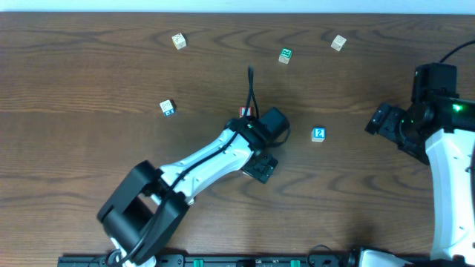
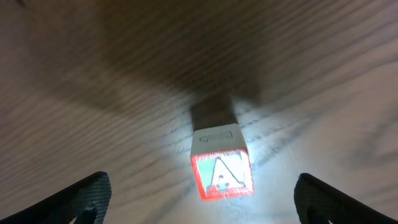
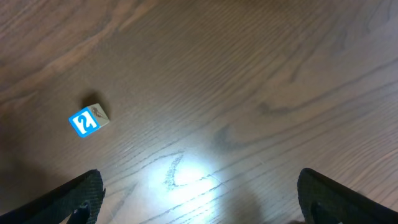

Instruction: Spell out Ai2

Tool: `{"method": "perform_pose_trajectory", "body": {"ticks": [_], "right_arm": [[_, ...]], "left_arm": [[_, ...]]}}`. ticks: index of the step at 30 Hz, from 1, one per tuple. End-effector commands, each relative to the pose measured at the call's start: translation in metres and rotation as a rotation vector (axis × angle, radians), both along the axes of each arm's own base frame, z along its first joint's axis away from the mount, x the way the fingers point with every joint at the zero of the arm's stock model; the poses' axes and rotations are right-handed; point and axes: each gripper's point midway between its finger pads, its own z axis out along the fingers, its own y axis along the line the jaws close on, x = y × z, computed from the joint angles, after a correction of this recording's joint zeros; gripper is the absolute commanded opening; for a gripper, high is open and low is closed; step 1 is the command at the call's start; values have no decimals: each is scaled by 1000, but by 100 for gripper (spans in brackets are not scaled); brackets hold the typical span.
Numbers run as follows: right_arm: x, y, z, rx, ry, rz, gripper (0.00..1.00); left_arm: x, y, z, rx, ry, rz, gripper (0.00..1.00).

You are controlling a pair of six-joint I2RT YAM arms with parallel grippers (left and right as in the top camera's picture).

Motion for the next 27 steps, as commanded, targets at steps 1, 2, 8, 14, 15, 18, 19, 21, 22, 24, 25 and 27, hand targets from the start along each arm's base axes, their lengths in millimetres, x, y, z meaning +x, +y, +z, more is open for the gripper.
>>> {"method": "perform_pose_trajectory", "body": {"ticks": [1,2,8,14,15,18,19,21,22,24,25,27], "right_arm": [[2,-2,4,-2,-14,7,99],[2,-2,4,-3,-14,6,99],[2,-2,4,-3,-13,6,99],[2,-2,4,-2,-13,6,99],[2,-2,4,-2,-13,6,99],[2,-2,4,-2,-13,6,99],[2,-2,4,-2,-13,6,99],[2,-2,4,-2,-12,7,99],[2,-2,4,-2,-12,6,99],[1,-2,4,-1,-10,6,99],[1,-2,4,-1,-10,7,99],[1,-2,4,-1,-9,6,99]], "left_arm": [[-1,0,-13,15,21,-23,97],[-1,-1,-14,16,22,-22,98],[1,-3,-15,8,14,-22,80],[0,-2,-15,12,19,-21,68],[0,-2,-15,13,19,-21,68],[0,-2,-15,11,19,-14,67],[0,-2,-15,11,19,-13,67],[0,-2,-15,11,19,-11,67],[0,-2,-15,11,19,-10,67],[0,-2,-15,11,20,-10,67],[0,-2,-15,11,20,-5,68],[0,-1,-15,11,21,-2,68]]}}
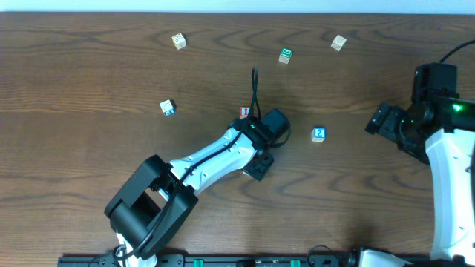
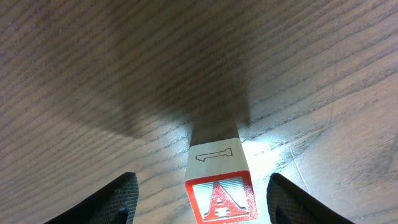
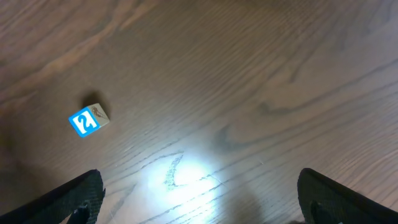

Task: Spell out Ai2
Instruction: 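Grasp the red 'A' block with the left gripper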

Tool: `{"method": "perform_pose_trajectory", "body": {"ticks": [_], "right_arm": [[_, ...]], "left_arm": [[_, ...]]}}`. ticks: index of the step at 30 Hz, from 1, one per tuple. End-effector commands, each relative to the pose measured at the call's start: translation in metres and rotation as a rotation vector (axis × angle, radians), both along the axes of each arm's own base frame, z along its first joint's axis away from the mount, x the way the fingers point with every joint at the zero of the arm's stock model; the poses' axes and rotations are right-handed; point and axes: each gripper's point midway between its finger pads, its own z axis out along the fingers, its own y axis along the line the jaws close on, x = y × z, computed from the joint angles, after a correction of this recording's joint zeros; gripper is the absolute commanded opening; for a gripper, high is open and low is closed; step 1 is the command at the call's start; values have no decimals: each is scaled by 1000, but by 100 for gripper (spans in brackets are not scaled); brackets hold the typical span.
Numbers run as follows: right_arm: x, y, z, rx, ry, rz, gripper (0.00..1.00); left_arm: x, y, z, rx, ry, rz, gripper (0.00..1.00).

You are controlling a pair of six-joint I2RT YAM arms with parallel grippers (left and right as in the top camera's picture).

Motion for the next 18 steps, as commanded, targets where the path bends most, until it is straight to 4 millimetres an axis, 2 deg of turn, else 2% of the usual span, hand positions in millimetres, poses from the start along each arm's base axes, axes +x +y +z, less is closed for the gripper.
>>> {"method": "perform_pose_trajectory", "body": {"ticks": [1,3,10,18], "right_arm": [[1,-2,4,-1,-11,3,99],[1,-2,4,-1,-11,3,99],[1,-2,4,-1,-11,3,99],[1,-2,4,-4,-7,3,99]], "left_arm": [[-3,2,-4,8,16,13,69],[-3,3,-5,10,18,20,72],[-5,1,-7,-6,27,39,73],[-14,5,-19,-9,54,51,73]]}}
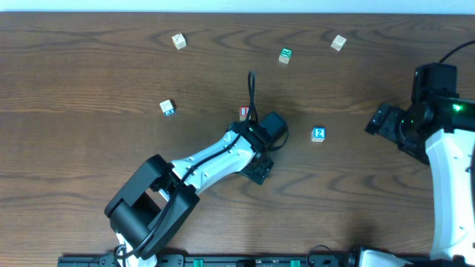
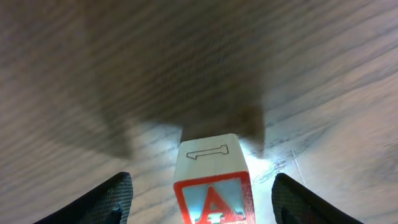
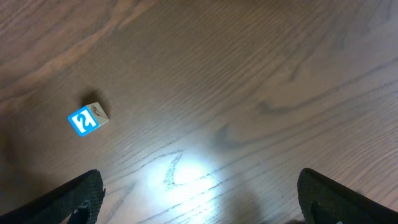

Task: Spell out Ai2
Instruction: 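Grasp the red 'A' block with the left gripper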

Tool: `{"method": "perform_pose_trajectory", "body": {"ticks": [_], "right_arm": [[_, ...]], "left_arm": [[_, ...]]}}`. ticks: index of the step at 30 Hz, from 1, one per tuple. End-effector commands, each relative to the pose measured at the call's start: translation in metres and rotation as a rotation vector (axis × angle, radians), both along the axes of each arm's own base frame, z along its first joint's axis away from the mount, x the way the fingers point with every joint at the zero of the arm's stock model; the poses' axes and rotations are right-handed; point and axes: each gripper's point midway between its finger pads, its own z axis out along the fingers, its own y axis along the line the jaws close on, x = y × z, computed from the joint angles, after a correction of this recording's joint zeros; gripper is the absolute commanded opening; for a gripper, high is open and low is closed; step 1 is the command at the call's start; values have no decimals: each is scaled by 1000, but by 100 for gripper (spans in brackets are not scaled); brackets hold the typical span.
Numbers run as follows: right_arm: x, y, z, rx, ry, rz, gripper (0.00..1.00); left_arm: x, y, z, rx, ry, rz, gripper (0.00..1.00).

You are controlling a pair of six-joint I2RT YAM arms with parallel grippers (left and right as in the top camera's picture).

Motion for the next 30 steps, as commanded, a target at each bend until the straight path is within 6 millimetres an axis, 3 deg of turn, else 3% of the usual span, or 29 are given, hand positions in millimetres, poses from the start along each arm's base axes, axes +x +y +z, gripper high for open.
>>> {"method": "perform_pose_trajectory", "body": {"ticks": [1,12,15,18,21,30], "right_arm": [[1,-2,4,-4,-11,3,99],[1,-2,4,-4,-10,2,99],[1,-2,4,-4,-10,3,99],[1,-2,4,-4,-10,2,99],[1,-2,4,-4,-9,2,99],[-1,-2,3,-2,0,2,99]], "left_arm": [[-5,3,-8,8,18,12,73],[2,-3,-7,-18,-6,11,65],[1,-2,-7,-16,-5,10,49],[1,-2,-7,-14,-3,10,45],[1,-2,-7,-13,-2,10,30],[8,4,-7,20,-43,17,31]]}}
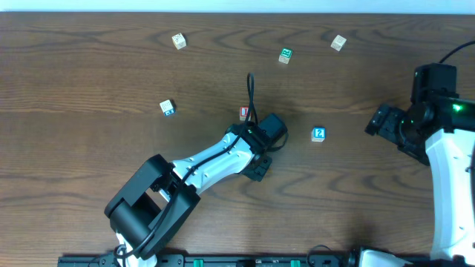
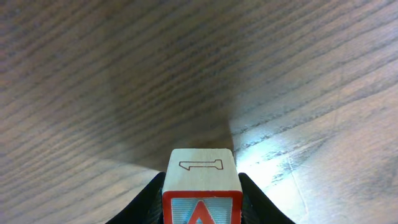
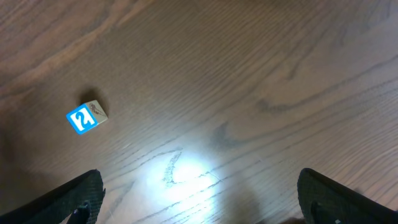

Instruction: Spell out Ai2

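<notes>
The red A block (image 2: pixel 201 186), with a 1 outlined on its pale upper side, sits on the wooden table (image 1: pixel 89 170) and shows just beyond the left wrist as a red block (image 1: pixel 244 112) in the overhead view. My left gripper (image 2: pixel 201 208) is shut on it, its black fingers (image 2: pixel 153 199) pressed against both sides. The blue 2 block (image 1: pixel 318 134) lies to the right of it, and the same 2 block (image 3: pixel 86 117) appears at the left of the right wrist view. My right gripper (image 3: pixel 199 205) hangs open and empty at the right side of the table.
Several other small blocks lie toward the far edge: a green one (image 1: pixel 285 55), a tan one (image 1: pixel 338 42), a yellowish one (image 1: pixel 178 40) and a blue-and-white one (image 1: pixel 168 108). The left arm's cable loops up behind the A block.
The left fingers stood well apart on either side of the A block; now they are shut against its sides. The right arm and the 2 block have not moved.
My left gripper was wide open with the A block ahead of it on the table. Then the block lay nearer, between the open fingers, and stayed so. Now the fingers are shut on it. The right gripper stayed open and still throughout.
</notes>
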Tool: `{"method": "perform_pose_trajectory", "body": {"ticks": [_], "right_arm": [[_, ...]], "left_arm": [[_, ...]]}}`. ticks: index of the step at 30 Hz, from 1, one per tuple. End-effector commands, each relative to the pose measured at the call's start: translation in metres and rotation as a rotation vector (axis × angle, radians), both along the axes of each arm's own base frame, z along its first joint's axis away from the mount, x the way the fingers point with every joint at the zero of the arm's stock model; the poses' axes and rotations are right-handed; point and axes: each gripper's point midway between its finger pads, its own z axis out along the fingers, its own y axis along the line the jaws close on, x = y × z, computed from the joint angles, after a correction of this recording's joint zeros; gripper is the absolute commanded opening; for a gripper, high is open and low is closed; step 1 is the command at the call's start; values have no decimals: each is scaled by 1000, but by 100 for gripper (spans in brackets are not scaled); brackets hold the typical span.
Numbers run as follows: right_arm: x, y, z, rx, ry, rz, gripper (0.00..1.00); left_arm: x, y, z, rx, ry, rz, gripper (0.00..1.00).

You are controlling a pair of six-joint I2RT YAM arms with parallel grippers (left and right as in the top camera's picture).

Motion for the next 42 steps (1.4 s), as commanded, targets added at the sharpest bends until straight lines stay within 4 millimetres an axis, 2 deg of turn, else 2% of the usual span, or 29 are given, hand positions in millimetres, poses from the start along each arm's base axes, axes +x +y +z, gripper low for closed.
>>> {"method": "perform_pose_trajectory", "body": {"ticks": [1,4,7,18,22,27,35,40,42], "right_arm": [[1,-2,4,-4,-8,2,99],[1,-2,4,-4,-8,2,99],[0,-2,4,-3,-6,2,99],[-6,-1,2,1,19,2,99],[-8,-1,2,3,28,1,99],[-10,1,1,12,35,-11,99],[-17,3,-1,29,58,-41,99],[-20,4,-1,36,71,-39,99],[-20,4,-1,36,71,-39,99]], "left_arm": [[5,9,-4,44,-24,12,32],[12,15,-3,73,-60,72,38],[23,25,-2,100,-103,168,40],[50,56,-2,38,-45,367,40],[65,71,3,7,-46,430,40],[84,78,8,-21,-93,422,42],[112,66,23,-75,-190,335,46],[112,76,33,-46,-162,359,45],[115,88,38,7,-177,406,48]]}}
